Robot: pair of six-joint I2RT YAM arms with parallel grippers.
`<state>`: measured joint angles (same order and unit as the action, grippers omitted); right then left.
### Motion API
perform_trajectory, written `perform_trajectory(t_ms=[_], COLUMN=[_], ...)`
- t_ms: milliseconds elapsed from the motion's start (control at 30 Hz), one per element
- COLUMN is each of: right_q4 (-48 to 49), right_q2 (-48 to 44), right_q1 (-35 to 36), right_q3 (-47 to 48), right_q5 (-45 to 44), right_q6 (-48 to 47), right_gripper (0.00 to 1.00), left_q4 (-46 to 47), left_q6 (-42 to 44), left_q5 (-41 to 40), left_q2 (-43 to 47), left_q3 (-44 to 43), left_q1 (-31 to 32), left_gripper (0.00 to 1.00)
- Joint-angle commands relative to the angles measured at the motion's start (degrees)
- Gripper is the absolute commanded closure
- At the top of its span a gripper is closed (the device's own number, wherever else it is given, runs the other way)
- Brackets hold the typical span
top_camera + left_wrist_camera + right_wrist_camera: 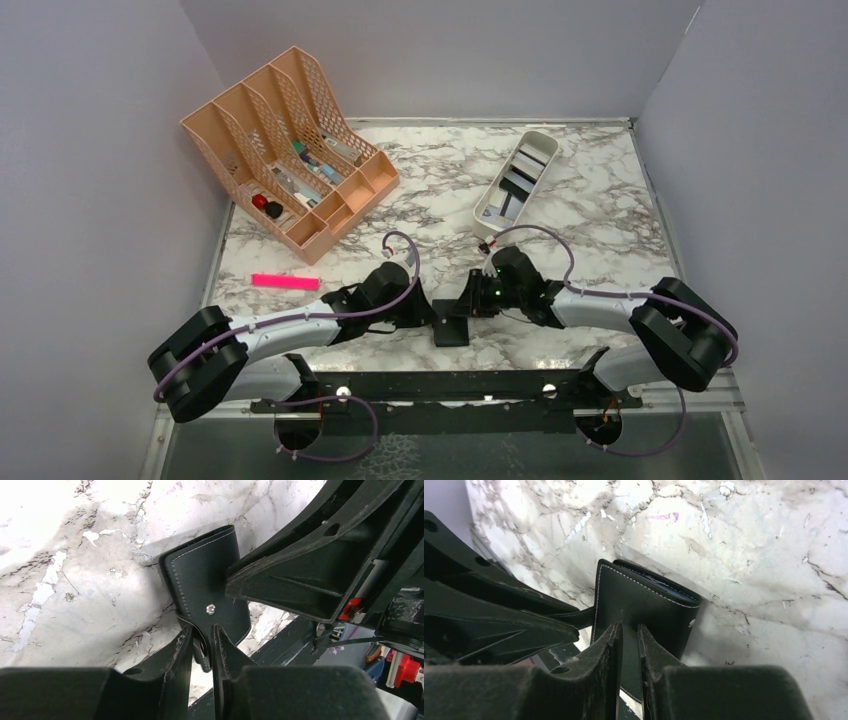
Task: Put the credit cards into the card holder
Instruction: Close the card holder at the center of the board.
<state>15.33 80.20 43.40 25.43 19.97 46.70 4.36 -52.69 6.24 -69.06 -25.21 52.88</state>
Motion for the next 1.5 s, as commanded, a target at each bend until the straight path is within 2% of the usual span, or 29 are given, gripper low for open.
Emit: perform_trajectory(t_ms=[0,400,567,733,833,1067,1233,1300,1400,1467], right_q4=[-7.5,-7.43,-6.99,-7.02,-7.61,-7.54,-7.78,-8.05,-8.17,-8.46], right_q2=[-0.58,2.32,2.31,1.78,0.67,-0.21,-2.37,-3.69,-5.59,-6.77], right_q1=[2.48,4.85,4.94,4.94,4.94,4.94,4.94,4.94,4.94,4.94], right_q3=[1.57,2.43,2.16,1.95,1.9,1.56,1.33,1.25,1.05,0.79], right_q5=[-6.32,-7.52,-7.66,-7.34,-7.52,-7.57,-7.31,-7.12,-7.05,-7.47], right_q6=[-3.18,-2.5,-2.15,-1.92,-1.66,-1.41,-0.76,-0.42,-0.14,-0.19], right_gripper=[0.78,0.8,0.81,0.81,0.81,0.82,0.82,0.82,0.81,0.81], left_q4=[2.6,5.88,5.25,6.14,6.48,7.21,5.85,6.03,5.83,5.02], left_q6=[0.28,0.67,1.6,1.87,1.97,2.78,3.55,3.47,3.3,3.21], left_q5=[1.23,3.2,3.31,3.21,3.18,2.89,1.85,1.76,1.49,0.82], left_q2=[0.68,-0.73,-0.19,-1.16,-1.84,-1.68,-2.11,-2.13,-1.92,-1.48], left_q3=[0.08,1.22,0.52,1.03,1.29,1.21,1.02,1.14,0.98,0.87], left_q1=[-0.02,-0.06,-0.06,-0.06,-0.05,-0.06,-0.04,-0.04,-0.06,-0.06], left_gripper=[0.76,0.74,0.66,0.64,0.72,0.73,0.81,0.79,0.66,0.66])
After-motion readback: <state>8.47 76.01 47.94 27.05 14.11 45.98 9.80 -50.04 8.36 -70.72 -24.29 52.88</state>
